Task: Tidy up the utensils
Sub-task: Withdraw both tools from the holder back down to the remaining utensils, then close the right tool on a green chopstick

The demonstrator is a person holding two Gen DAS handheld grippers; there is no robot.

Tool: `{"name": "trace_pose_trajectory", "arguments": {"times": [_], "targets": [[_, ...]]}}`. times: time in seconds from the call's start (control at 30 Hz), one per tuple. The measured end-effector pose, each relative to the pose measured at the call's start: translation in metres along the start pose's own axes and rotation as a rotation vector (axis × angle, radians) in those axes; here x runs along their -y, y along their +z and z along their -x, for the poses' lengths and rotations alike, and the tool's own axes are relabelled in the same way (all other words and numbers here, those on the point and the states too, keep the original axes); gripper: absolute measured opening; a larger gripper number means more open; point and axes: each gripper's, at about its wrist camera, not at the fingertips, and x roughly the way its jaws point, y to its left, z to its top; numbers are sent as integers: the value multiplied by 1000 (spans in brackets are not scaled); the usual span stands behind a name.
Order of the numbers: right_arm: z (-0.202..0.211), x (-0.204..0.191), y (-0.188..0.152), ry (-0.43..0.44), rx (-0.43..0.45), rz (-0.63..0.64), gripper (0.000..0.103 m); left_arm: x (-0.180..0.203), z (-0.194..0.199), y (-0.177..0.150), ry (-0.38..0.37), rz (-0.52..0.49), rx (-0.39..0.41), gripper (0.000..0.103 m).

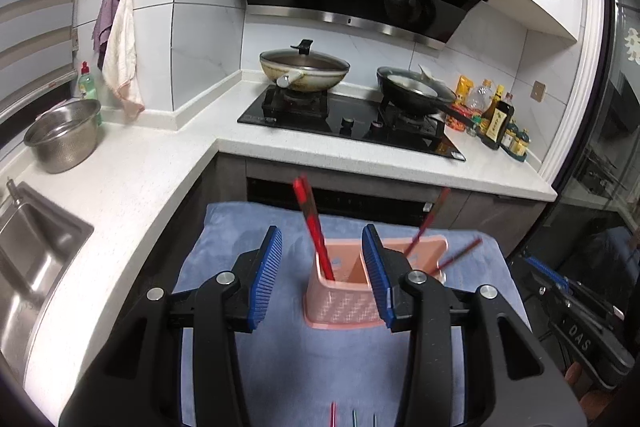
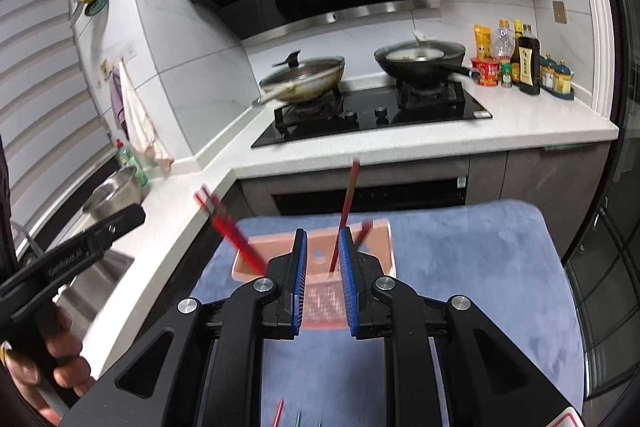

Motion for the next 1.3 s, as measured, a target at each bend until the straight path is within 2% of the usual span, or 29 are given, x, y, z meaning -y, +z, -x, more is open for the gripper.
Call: {"name": "trace_pose_trajectory", "arguments": {"times": [0.2, 0.37, 0.57, 0.8, 1.07, 1.3], "targets": [[27, -1, -56, -24, -57, 19, 17, -4, 21, -49, 15, -12, -46, 40], [44, -7, -114, -45, -136, 58, 17, -12, 33, -97, 23, -2, -120, 40], [55, -13, -177, -66, -239, 110, 17, -20, 42, -152, 48, -13, -201, 40], [59, -13, -238, -50, -356, 88, 17, -27, 48, -210, 50, -18, -299, 40], [58, -27, -284, -15, -438, 115, 17, -29, 55, -264, 51, -22, -386, 40], [58, -37, -299, 10, -469, 130, 17, -32, 58, -284, 53, -16, -421, 40]]}}
